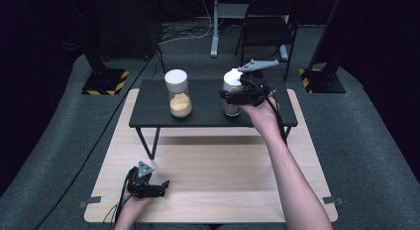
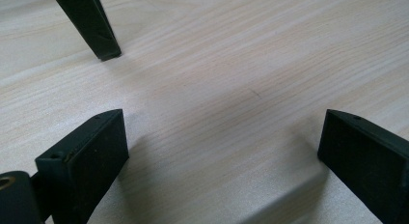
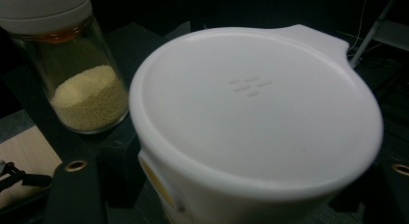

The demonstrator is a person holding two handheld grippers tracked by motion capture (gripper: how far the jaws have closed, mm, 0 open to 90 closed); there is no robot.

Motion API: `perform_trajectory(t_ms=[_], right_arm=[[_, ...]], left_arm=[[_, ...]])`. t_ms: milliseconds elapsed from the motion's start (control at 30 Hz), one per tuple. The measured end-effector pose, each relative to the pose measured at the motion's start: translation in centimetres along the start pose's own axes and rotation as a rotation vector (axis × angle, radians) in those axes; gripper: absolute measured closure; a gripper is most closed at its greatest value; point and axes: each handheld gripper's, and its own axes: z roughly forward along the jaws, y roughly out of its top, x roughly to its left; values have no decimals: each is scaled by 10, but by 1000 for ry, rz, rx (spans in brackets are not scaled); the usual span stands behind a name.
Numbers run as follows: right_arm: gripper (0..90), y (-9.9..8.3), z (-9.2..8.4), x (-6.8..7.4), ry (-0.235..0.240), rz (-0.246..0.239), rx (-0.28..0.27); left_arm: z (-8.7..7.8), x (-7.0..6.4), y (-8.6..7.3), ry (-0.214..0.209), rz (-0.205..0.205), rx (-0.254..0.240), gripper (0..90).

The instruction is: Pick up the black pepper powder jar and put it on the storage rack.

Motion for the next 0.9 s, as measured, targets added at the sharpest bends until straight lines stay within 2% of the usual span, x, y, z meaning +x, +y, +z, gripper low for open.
perform_trajectory(t_ms=[200, 433, 900], right_arm=[[172, -2, -4, 4, -7, 5, -8], [151, -11, -12, 5, -9, 7, -15], [136, -40, -40, -5, -15, 38, -31]], left_arm=[[0, 0, 0, -1, -2, 0, 32], [0, 0, 0, -1, 1, 0, 31], [1, 0, 1, -2, 4, 2, 28]])
